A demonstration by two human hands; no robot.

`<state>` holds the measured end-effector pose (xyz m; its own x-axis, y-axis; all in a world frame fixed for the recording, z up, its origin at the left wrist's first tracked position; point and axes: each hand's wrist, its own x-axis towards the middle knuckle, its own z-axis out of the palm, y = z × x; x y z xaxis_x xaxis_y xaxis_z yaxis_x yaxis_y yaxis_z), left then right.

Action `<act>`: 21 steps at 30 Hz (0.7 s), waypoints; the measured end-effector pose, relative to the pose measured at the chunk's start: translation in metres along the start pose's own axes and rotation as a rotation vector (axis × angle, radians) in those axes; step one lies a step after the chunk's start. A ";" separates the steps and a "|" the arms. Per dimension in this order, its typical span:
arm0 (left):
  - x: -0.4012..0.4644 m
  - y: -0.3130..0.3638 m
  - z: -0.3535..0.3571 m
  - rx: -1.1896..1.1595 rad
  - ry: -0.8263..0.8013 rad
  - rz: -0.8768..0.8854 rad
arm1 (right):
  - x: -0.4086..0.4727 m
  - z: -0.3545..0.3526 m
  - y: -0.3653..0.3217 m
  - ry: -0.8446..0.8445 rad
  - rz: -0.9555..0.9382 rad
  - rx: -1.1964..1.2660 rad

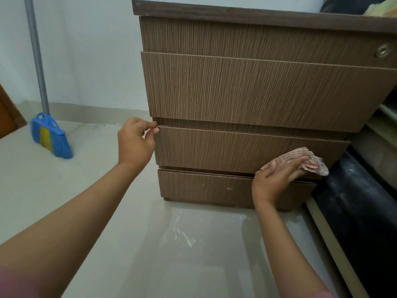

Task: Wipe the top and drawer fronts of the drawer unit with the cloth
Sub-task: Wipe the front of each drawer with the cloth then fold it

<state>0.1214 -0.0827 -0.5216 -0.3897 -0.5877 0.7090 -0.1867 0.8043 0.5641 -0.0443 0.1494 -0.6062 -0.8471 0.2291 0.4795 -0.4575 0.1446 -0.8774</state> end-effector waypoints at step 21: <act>-0.104 -0.057 0.027 0.232 -0.382 0.086 | -0.106 0.012 0.008 0.046 0.229 0.094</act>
<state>0.1476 -0.0649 -0.6385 -0.7094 -0.4785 0.5175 -0.3193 0.8728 0.3693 0.0385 0.1144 -0.6647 -0.9194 0.2892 0.2666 -0.2801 -0.0053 -0.9600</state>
